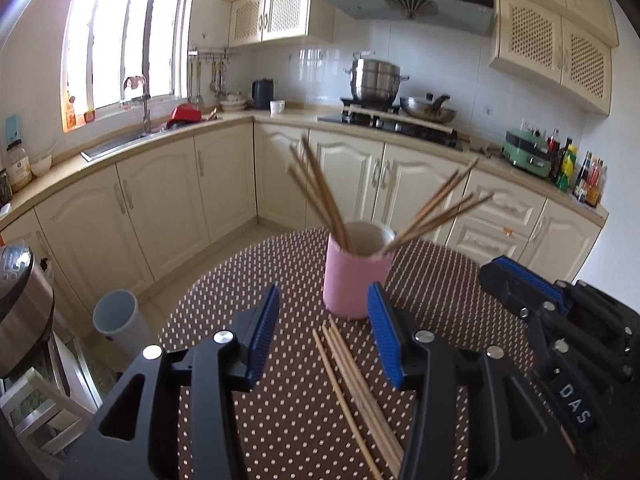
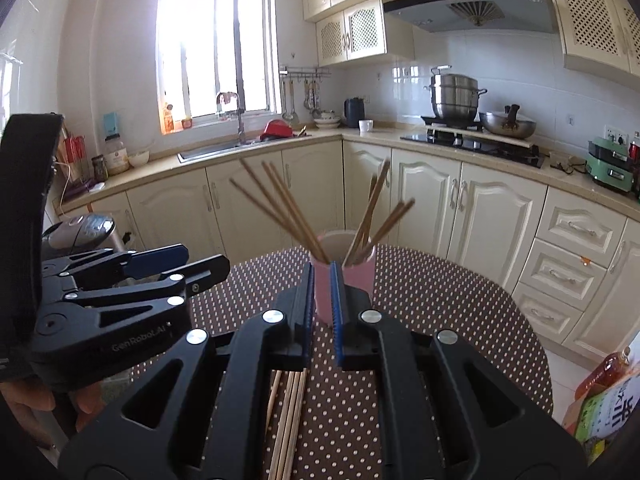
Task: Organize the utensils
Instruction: 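Move both open grippers back down to the remaining chopsticks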
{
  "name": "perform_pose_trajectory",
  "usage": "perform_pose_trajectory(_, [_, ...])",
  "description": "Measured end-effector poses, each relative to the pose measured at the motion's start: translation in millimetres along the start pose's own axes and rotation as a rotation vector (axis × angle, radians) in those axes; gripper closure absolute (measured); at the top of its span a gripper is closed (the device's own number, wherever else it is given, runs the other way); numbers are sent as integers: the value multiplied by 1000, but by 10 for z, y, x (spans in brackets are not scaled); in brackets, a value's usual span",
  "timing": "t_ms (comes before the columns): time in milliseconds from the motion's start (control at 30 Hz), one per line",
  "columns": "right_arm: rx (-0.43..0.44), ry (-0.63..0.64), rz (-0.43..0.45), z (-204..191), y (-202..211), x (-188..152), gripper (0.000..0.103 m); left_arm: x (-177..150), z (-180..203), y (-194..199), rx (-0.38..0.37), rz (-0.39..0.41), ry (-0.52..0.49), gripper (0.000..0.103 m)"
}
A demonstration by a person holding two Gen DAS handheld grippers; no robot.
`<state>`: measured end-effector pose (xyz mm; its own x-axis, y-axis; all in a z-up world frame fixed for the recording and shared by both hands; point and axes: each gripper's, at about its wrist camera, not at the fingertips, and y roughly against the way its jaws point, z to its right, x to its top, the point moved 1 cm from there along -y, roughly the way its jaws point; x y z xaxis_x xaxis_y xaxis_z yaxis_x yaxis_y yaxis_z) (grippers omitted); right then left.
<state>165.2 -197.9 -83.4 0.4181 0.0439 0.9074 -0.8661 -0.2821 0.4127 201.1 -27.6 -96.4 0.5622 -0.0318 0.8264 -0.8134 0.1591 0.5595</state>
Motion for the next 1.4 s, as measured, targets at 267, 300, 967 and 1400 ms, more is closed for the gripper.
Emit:
perform_pose_trajectory(267, [6,-26,-116,49,-292,-370,94,-428,-95,-557,-28,-192,45,57])
perform_pose_trajectory(300, [5,-30,-134,64,-350,-418,94,-470,-95,-624,-31,-214,50,57])
perform_pose_trajectory(967, [55,-124,-311,298,-926,-845,69,-762,19,-1575,47,-371,-13,57])
perform_pose_trajectory(1400, [93,-90,-401,135,-1250,-887,69,-623,-206,-1698,27,-373,-55,89])
